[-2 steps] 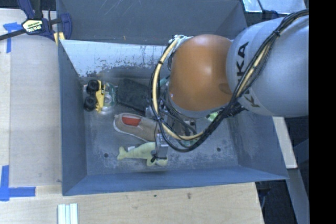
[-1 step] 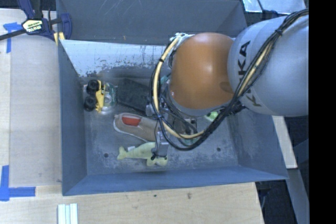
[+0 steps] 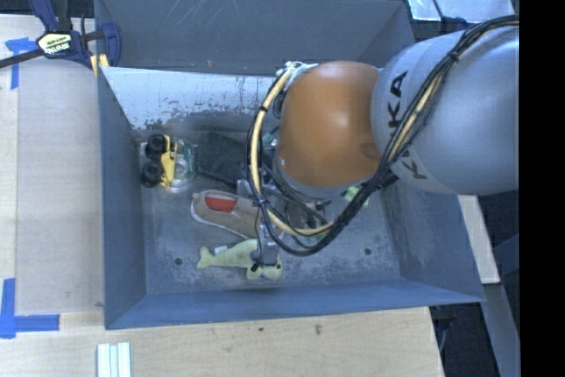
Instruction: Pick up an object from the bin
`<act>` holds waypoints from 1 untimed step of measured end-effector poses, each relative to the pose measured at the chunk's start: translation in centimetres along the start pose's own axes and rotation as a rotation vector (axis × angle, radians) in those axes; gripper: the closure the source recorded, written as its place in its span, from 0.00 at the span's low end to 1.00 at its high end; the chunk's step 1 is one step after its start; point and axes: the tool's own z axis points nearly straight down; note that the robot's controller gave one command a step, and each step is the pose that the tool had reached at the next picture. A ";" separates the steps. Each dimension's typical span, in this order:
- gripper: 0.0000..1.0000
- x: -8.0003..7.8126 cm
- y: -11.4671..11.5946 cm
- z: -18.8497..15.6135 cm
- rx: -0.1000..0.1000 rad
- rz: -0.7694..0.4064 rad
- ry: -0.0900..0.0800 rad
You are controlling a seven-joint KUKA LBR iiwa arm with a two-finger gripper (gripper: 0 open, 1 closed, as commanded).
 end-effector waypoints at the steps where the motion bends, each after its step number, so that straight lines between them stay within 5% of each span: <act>1: 0.00 -0.2 -0.5 6.9 -0.001 -0.164 -0.001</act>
Offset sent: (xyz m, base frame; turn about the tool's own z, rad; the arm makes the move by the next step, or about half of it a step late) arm 0.0017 -0.0258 -0.1064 -0.2014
